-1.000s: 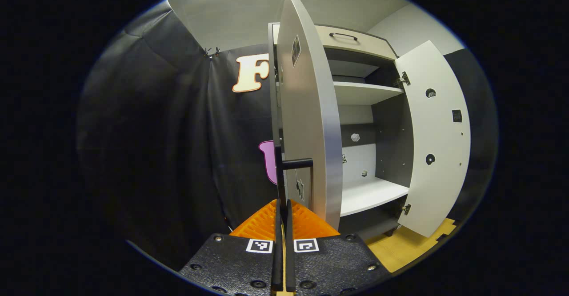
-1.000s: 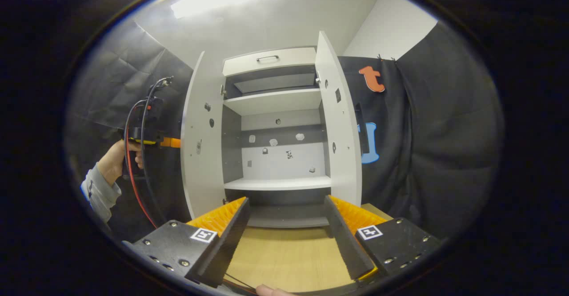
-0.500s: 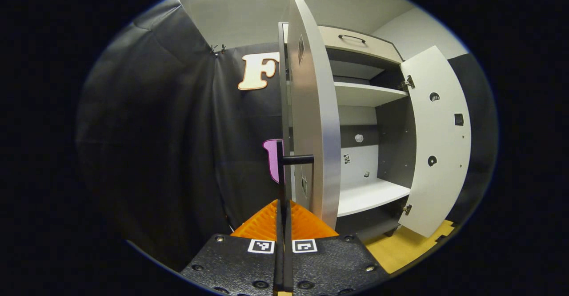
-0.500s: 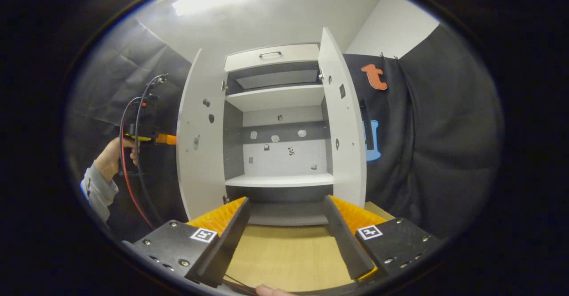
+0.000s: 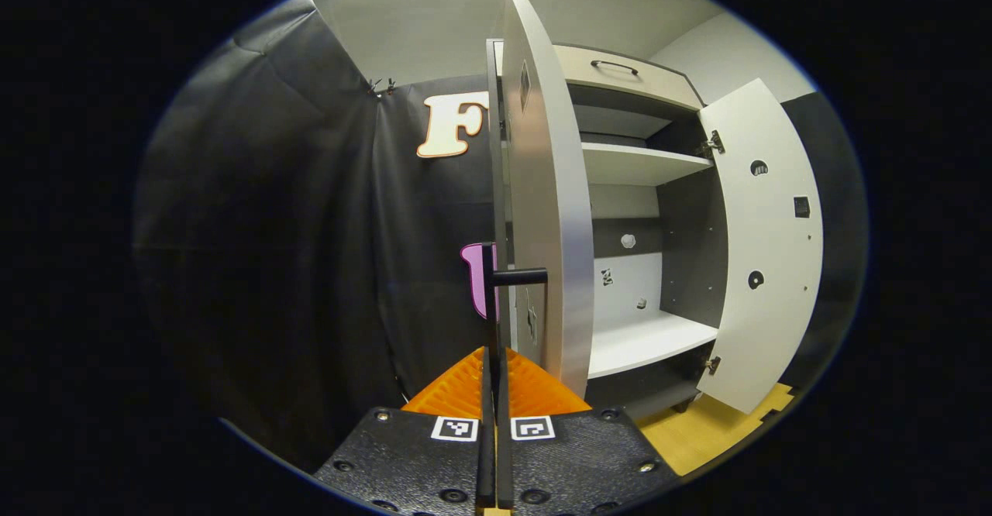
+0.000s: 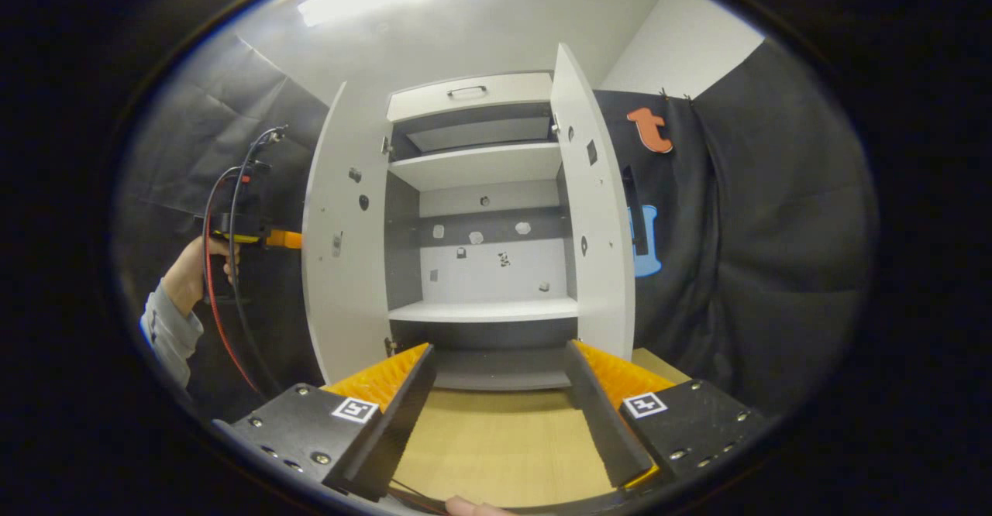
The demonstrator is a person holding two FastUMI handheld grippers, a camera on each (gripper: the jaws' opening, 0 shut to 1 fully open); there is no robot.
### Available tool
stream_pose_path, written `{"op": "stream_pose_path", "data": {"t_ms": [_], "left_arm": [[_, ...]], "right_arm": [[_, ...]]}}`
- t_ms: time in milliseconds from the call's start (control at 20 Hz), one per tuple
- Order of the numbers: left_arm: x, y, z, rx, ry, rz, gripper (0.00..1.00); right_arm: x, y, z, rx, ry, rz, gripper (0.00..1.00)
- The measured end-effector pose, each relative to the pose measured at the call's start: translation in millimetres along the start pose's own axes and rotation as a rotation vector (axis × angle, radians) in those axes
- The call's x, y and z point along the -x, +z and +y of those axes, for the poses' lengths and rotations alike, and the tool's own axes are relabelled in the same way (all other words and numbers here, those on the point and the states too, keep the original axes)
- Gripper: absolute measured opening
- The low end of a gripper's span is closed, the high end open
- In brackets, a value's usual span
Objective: Open the right door of the double-door shoe cabinet with the right hand, and open the left door with the left hand.
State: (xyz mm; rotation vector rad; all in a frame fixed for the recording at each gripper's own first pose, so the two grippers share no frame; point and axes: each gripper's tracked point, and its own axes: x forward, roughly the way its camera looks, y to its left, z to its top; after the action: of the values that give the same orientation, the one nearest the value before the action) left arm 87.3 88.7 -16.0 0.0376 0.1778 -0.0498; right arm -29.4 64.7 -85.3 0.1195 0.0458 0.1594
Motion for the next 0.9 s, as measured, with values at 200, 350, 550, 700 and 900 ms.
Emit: {"op": "stream_pose_path", "data": {"t_ms": [200, 350, 550, 700, 900], "left_arm": [[12, -11, 13, 0.000, 0.055, 0.006, 0.38], [28, -14, 21, 0.010, 0.067, -0.014, 0.65], [51, -23, 40, 0.019, 0.123, -0.009, 0.87], [70, -30, 41, 0.053, 0.159, 0.016, 0.93], [92, -32, 18, 0.104, 0.155, -0.005, 0.89]], "right_arm": [[-1, -1, -1, -0.005, -0.003, 0.002, 0.99], [-3, -3, -2, -0.004, -0.005, 0.010, 0.99], [-5, -5, -3, -0.005, -0.008, 0.018, 0.99], [-10, -8, -3, -0.022, -0.008, 0.021, 0.99], [-15, -11, -2, -0.016, 0.001, 0.026, 0.99]]}}
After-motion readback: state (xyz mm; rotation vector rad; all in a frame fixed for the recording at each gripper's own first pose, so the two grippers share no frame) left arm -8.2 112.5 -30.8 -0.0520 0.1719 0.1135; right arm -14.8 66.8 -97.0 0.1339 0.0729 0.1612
